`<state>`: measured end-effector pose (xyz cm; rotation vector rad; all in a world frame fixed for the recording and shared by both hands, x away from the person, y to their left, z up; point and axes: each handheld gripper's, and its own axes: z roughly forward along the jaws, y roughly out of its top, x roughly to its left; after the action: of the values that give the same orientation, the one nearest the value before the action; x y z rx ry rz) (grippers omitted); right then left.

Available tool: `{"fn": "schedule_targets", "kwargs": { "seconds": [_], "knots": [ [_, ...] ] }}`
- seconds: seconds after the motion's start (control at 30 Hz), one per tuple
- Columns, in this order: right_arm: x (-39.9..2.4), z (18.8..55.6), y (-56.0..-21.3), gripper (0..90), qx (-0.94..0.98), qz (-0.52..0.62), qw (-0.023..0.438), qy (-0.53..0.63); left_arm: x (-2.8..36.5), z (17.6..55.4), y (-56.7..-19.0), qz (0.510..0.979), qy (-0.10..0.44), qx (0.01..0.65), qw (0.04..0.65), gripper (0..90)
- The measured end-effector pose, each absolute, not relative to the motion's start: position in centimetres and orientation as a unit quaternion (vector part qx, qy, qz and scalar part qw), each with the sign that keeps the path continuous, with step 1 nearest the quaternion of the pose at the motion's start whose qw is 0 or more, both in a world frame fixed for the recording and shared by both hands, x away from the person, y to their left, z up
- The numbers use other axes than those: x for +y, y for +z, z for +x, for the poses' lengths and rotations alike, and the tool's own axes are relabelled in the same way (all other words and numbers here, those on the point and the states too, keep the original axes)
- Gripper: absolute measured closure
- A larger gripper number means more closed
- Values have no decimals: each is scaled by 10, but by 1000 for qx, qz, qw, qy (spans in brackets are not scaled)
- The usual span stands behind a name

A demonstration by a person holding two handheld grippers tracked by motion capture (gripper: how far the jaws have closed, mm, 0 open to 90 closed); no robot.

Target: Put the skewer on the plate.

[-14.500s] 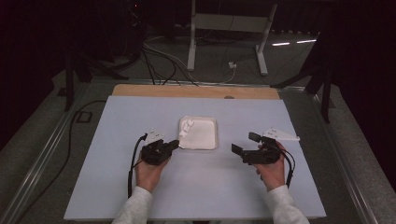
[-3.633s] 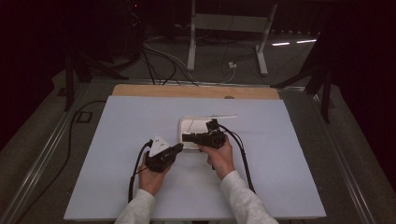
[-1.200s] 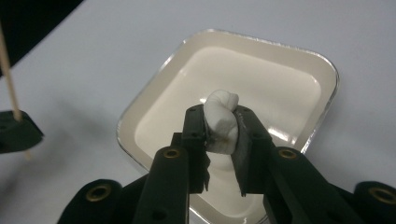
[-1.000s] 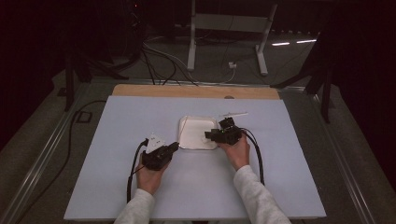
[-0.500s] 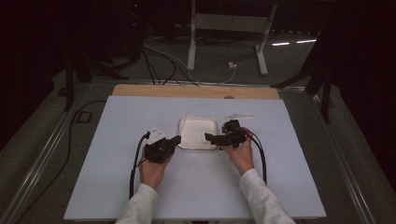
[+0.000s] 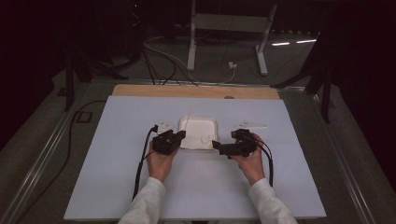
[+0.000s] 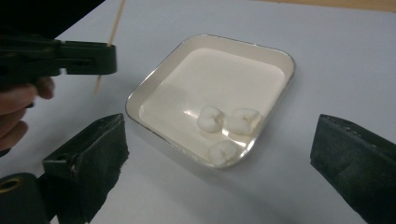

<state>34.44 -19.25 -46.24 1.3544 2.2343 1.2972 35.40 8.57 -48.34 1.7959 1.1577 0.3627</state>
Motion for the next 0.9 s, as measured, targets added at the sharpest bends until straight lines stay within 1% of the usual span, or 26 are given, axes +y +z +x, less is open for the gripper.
{"fn": "schedule_targets", "kwargs": {
  "seconds": [0.37,0.53,0.9],
  "knots": [
    [-218,320,-464,39,760,461,135,437,73,374,-502,730,131,513,433,898],
    [-229,310,-463,39,754,463,137,445,67,379,-513,734,120,526,412,898],
    [-239,304,-466,40,753,466,143,442,56,387,-524,728,105,554,390,893]
  ]
}}
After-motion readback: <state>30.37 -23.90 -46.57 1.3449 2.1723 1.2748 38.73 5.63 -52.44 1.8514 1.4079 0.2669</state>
